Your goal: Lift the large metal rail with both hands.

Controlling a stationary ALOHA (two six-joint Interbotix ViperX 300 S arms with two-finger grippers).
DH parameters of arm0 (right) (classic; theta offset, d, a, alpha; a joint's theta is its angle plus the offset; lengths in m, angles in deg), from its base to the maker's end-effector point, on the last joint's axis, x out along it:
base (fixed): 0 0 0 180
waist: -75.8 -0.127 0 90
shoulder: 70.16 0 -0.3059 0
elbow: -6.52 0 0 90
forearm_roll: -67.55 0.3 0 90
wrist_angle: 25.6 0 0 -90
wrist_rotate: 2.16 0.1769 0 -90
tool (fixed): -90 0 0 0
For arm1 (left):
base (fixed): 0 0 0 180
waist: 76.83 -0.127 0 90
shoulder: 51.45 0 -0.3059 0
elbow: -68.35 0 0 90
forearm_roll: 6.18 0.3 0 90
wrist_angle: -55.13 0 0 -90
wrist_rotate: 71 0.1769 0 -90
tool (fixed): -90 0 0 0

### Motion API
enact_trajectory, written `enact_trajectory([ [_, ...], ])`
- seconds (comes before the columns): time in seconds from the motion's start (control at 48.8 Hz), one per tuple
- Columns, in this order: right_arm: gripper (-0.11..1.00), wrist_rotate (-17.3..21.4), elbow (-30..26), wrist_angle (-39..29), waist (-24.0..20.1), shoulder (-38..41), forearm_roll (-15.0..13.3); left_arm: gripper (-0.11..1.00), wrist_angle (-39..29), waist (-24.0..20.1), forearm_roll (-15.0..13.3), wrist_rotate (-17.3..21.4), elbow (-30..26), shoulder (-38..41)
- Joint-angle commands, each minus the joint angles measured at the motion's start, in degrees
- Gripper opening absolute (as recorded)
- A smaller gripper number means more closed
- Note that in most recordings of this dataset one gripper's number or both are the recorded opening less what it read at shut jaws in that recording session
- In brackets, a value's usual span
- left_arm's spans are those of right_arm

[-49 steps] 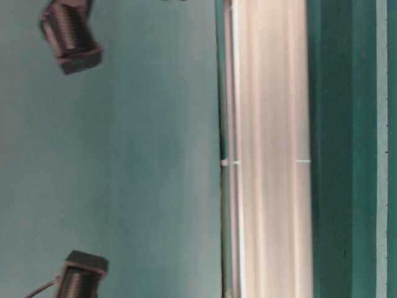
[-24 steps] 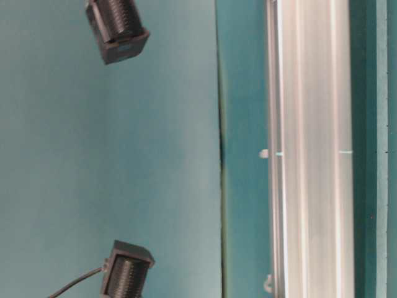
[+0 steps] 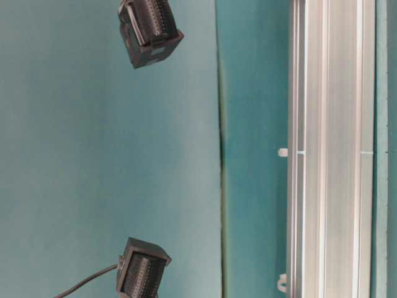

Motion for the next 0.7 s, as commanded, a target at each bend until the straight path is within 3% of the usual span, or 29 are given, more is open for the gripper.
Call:
enact_trajectory([
  [0.0, 0.38, -0.44, -0.79, 2.02, -0.79, 0.09, 0.09, 0.37, 1.58, -0.35, -0.18, -3.78, -0.62, -0.53],
  [0.677, 0.38, -0.62, -0.44, 4.13, 0.53, 1.32, -0.18, 0.37, 2.55, 1.32, -0.18, -5.10, 0.09, -0.44],
])
